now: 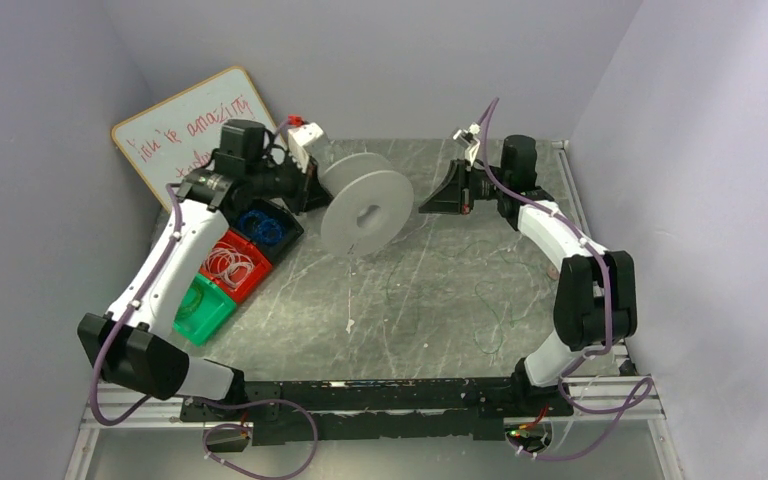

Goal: Wrap the cables
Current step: Wrap the cable around the cable reel.

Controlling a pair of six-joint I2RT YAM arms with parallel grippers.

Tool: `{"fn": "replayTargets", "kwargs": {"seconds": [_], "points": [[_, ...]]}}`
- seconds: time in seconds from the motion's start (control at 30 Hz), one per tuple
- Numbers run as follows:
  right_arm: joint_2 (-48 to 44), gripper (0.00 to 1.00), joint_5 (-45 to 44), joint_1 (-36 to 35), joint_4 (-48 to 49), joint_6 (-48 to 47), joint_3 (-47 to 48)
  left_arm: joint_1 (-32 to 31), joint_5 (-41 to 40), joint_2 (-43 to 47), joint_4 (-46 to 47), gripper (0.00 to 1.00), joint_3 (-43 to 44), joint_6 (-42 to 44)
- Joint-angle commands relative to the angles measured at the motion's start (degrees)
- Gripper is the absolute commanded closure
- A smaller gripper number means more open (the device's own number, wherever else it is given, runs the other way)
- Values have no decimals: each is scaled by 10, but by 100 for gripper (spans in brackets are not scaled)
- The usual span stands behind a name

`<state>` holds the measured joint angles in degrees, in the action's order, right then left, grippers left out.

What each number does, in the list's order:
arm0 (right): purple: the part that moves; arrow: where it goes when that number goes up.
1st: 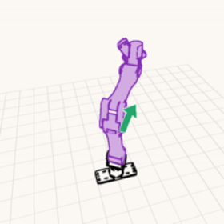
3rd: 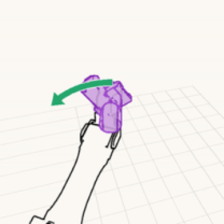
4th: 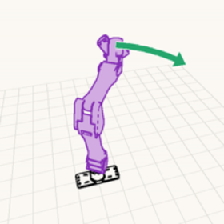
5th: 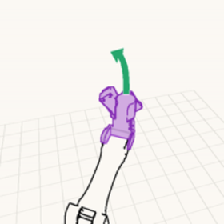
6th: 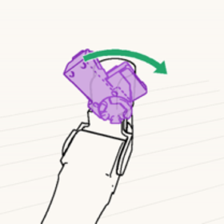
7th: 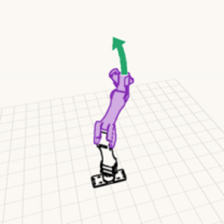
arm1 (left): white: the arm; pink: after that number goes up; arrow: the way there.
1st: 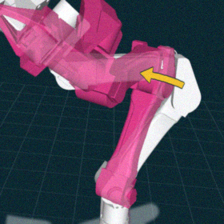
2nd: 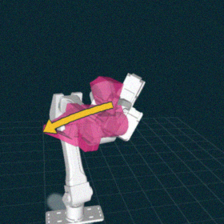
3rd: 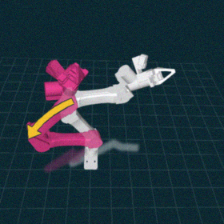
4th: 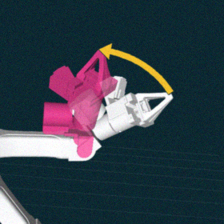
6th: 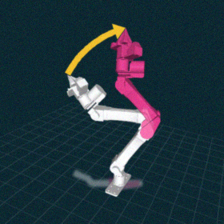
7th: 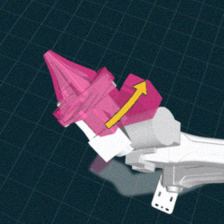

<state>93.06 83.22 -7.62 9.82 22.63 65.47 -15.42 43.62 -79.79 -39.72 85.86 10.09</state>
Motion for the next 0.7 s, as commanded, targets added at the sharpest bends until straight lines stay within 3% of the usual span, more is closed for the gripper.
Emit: {"fn": "replayTargets", "kwargs": {"seconds": [0.0, 0.27, 0.4, 0.57, 0.67], "points": [[-47, 94, 13, 9, 96, 101, 3, -42, -170, 22, 46, 98, -28, 38], [-84, 91, -2, -3, 227, 211, -28, -105, -331, -20, 79, 98, -33, 27], [-97, 89, -13, -29, 183, 165, -24, -131, -369, -45, 85, 98, -21, 14], [-102, 89, -17, -62, 195, 164, -28, -146, -398, -80, 78, 98, 9, -36], [-102, 89, -20, -86, 142, 108, -23, -147, -399, -104, 68, 98, 31, -75]]}}
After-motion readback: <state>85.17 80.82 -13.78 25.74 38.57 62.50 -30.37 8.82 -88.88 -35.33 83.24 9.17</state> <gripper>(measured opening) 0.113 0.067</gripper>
